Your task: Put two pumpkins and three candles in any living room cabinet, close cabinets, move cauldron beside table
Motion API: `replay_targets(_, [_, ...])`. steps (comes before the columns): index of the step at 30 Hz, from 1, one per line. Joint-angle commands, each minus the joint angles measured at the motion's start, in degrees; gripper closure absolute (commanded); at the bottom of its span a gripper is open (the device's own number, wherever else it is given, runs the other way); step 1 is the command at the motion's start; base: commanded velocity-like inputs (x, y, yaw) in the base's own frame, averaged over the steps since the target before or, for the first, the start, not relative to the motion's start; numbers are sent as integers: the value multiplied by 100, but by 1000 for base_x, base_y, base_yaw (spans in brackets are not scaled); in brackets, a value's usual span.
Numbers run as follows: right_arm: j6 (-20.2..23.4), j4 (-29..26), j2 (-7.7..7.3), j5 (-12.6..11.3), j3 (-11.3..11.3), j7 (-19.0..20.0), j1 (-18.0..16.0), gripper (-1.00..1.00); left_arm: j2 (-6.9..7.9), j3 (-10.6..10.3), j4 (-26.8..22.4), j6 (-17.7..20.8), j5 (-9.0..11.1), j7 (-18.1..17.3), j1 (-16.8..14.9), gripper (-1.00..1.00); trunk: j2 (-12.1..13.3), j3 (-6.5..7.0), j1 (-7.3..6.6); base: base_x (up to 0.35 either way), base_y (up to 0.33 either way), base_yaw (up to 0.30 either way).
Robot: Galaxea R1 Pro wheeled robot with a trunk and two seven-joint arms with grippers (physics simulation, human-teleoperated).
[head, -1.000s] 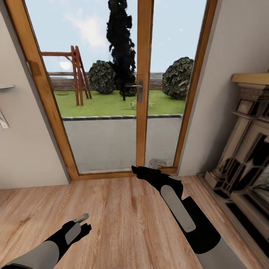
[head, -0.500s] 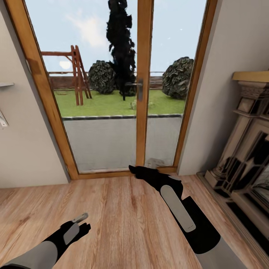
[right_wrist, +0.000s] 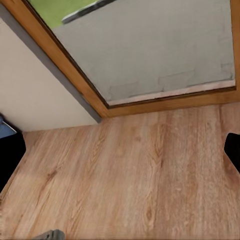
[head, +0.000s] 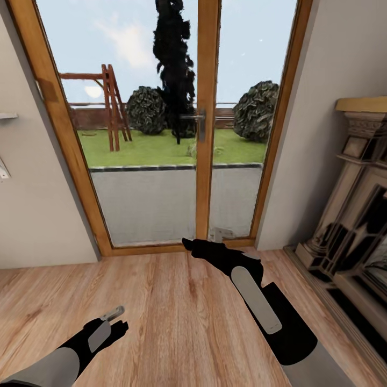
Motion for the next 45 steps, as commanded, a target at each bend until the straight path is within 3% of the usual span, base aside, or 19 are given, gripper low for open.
replay_targets(1, [8, -6, 0, -109, 4, -28, -6, -100, 4, -48, -17, 25, 54, 42, 0, -100, -45, -24, 22, 0, 0, 0])
replay_targets(6, [23, 33, 6, -588, 3, 523, -6, -100, 10, -43, 120, 25, 37, 35, 0, -100, -245, -114, 132, 0, 0, 0])
replay_targets(8, [84, 39, -4, -901, -1, 789, -6, -100, 9, -47, 261, -28, 2, 33, 0, -100, -325, -150, 176, 0, 0, 0])
replay_targets(11, [190, 52, -8, -1002, -1, 867, -6, -100, 1, -48, 416, -390, -1, 33, -2, -100, -446, -204, 242, 0, 0, 0])
replay_targets(15, [225, 66, -8, -1020, -1, 885, -6, -100, 2, -48, 458, -564, 9, -20, -8, -100, -606, -276, 330, 0, 0, 0])
replay_targets(22, [244, 73, -9, -1024, -3, 886, -6, -100, -4, -48, 641, -520, 68, -275, -9, -100, -887, -401, 483, 0, 0, 0])
replay_targets(31, [257, 74, -9, -1029, -5, 886, -6, -100, -12, -41, 677, -241, 80, -292, -9, -100, -1248, -563, 681, 0, 0, 0])
replay_targets(45, [258, 75, -9, -1037, -3, 886, -6, -100, -14, -39, 678, -218, 79, -292, -9, -100, -1809, -814, 989, 0, 0, 0])
